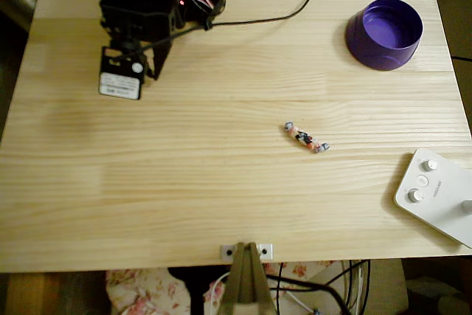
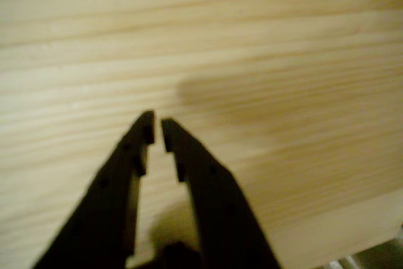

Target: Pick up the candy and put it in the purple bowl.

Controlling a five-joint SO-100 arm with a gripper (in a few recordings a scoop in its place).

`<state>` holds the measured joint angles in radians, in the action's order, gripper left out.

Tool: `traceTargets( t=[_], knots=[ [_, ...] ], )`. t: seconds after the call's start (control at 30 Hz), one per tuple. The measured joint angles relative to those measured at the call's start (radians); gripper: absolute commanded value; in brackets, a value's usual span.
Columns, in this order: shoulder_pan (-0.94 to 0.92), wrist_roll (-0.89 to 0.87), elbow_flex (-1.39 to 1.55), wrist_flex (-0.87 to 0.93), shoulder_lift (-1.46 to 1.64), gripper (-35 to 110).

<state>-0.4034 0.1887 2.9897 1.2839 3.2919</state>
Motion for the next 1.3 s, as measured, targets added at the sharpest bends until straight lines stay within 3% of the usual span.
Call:
traceTargets(
  t=[1.3],
  knots=[
    [-0.006, -0.006, 0.0, -0.008, 0.0, -1]
  ],
)
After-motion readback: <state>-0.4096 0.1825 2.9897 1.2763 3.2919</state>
